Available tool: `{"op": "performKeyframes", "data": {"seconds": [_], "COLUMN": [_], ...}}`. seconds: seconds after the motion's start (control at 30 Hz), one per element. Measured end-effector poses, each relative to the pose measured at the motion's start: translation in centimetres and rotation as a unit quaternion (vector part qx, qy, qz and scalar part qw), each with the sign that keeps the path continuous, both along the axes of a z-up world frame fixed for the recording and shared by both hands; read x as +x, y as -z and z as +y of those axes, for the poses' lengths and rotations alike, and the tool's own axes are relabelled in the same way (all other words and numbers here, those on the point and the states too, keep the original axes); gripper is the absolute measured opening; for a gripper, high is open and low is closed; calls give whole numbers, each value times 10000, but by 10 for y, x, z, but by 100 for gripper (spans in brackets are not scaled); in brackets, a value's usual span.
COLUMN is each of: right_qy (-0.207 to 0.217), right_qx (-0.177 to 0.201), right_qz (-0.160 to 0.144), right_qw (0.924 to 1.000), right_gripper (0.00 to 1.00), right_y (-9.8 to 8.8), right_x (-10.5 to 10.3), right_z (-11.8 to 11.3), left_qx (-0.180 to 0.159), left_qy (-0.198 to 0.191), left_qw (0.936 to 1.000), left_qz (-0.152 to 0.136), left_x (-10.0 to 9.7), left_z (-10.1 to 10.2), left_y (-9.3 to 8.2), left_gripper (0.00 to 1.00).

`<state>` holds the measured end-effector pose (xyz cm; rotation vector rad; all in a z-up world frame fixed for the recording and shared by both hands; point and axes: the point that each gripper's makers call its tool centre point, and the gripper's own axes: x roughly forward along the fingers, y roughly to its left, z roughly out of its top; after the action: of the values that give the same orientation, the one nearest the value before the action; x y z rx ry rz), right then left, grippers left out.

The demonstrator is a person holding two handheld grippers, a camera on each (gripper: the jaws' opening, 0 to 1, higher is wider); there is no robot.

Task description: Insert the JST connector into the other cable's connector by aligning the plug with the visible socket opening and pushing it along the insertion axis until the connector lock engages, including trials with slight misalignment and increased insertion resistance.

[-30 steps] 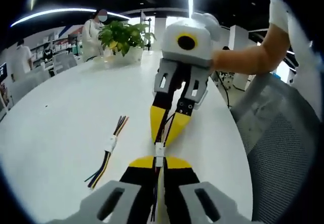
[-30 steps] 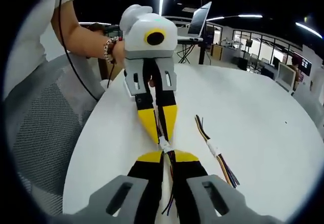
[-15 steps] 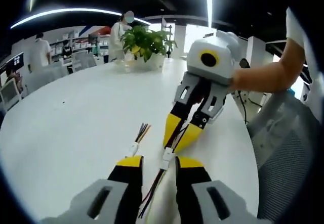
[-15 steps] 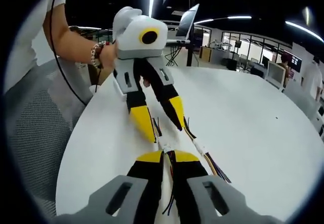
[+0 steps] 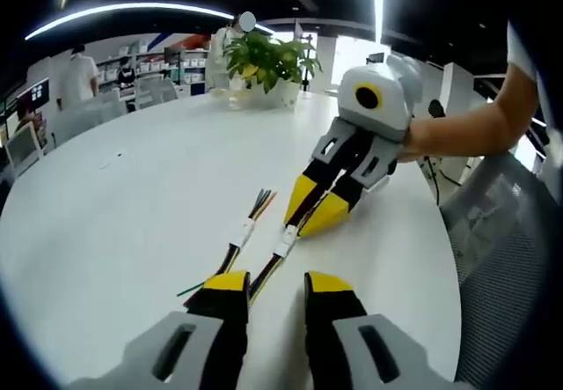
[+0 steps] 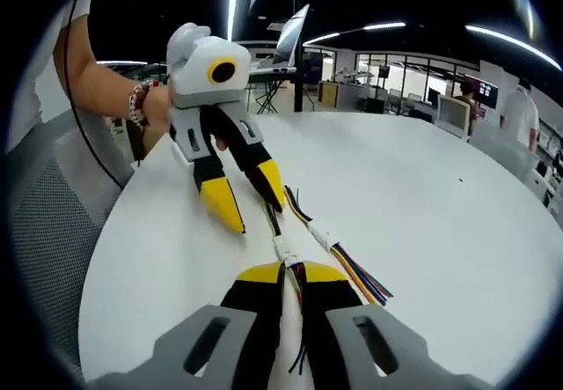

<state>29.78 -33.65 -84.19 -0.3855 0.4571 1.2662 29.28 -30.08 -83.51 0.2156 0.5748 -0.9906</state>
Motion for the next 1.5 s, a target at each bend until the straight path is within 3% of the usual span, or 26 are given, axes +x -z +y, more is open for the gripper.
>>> {"op": "performKeyframes", "data": {"seconds": [0.53, 0.77, 0.93, 1.07, 1.17, 1.27, 1.37, 1.5], "right_qy": [167, 421, 557, 855, 889, 1149, 1267, 1400], "right_qx": [61, 334, 522, 1196, 1191, 1384, 1401, 1413], "right_qz": [253, 250, 176, 411, 290, 481, 392, 288], "right_qw": [9995, 9982, 9969, 9883, 9885, 9825, 9812, 9796], "right_gripper": [13, 15, 17, 17, 18, 22, 24, 24], "right_y": [5, -13, -32, -63, -76, -86, -96, -113], "right_x": [2, 11, 16, 21, 21, 18, 13, 3], "right_z": [-3, -6, -6, -5, -13, -24, -37, -50], "left_qx": [38, -57, -135, -185, -147, -260, -210, -330], "left_qy": [-37, -124, -121, -104, -137, -242, -436, -588], "left_qw": [10000, 9999, 9997, 9994, 9990, 9980, 9960, 9948], "left_qz": [83, -52, -160, -288, -406, -519, -745, -766], "left_x": [-1, 3, 3, 4, 6, 6, 5, -5], "left_z": [2, 2, -1, 0, 11, 21, 38, 55], "left_y": [6, -7, -19, -35, -50, -69, -86, -105], "left_gripper": [19, 19, 19, 19, 19, 19, 21, 22]}}
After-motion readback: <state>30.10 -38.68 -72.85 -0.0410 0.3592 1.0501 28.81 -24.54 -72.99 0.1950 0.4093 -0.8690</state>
